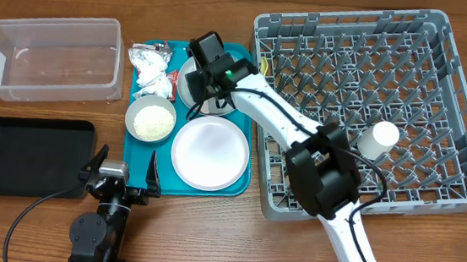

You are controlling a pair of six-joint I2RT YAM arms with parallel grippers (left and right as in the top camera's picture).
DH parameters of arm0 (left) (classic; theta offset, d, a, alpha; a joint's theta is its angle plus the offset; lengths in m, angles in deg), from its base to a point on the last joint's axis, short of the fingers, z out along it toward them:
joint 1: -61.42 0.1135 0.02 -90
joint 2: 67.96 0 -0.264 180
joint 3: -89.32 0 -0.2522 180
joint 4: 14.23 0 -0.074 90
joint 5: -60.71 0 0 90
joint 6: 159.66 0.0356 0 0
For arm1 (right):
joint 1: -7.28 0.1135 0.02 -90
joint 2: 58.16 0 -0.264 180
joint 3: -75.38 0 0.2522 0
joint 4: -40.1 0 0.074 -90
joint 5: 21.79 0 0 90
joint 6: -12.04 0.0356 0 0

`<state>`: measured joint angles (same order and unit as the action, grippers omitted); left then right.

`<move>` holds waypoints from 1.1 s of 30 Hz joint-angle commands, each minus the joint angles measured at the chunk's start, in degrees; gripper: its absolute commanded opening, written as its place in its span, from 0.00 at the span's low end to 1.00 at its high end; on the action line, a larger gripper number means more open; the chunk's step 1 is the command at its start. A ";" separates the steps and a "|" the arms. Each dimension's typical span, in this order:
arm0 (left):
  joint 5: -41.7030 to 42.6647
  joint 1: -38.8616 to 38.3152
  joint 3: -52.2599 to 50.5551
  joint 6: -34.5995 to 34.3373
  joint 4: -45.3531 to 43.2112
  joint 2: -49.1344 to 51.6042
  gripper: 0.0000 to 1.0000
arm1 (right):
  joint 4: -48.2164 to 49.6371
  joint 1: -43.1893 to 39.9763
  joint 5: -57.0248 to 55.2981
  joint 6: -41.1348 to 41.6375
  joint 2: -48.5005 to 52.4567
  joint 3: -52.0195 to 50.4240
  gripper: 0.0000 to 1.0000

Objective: Sort waste into correct bins and load items into the dishwasher rack
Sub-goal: 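Return the right gripper to the grey plate and grasp the pink fork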

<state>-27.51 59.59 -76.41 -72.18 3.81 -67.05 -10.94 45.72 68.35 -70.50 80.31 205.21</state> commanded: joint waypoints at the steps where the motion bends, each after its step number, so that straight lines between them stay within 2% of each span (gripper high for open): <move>1: 0.61 0.31 -0.24 1.09 -0.02 -0.20 1.00 | 2.99 -0.57 -2.01 0.02 0.87 0.22 0.54; 6: 0.61 0.31 -0.24 1.09 -0.02 -0.20 1.00 | 3.45 -0.72 -1.99 0.04 2.95 0.11 0.52; 9: 0.61 0.31 -0.24 1.09 -0.02 -0.20 1.00 | 4.07 -0.72 -2.01 0.02 4.13 0.07 0.45; 11: 0.61 0.31 -0.24 1.09 -0.02 -0.20 1.00 | 4.44 -0.72 -2.01 0.04 4.72 0.07 0.44; 14: 0.61 0.31 -0.24 1.09 -0.02 -0.20 1.00 | 4.66 -0.76 -2.03 0.04 5.77 0.07 0.36; 17: 0.61 0.31 -0.24 1.09 -0.02 -0.20 1.00 | 4.37 -0.90 -2.08 0.02 6.12 0.07 0.19; 22: 0.61 0.31 -0.24 1.09 -0.02 -0.20 1.00 | 2.01 -0.90 -4.61 -0.04 5.01 1.57 0.09; 33: 0.61 0.31 -0.24 1.09 -0.02 -0.20 1.00 | -7.98 -0.90 -4.63 -0.17 -6.58 6.34 0.05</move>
<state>-27.51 59.59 -76.41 -72.18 3.81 -67.05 -17.34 45.15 64.35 -70.54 82.43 208.18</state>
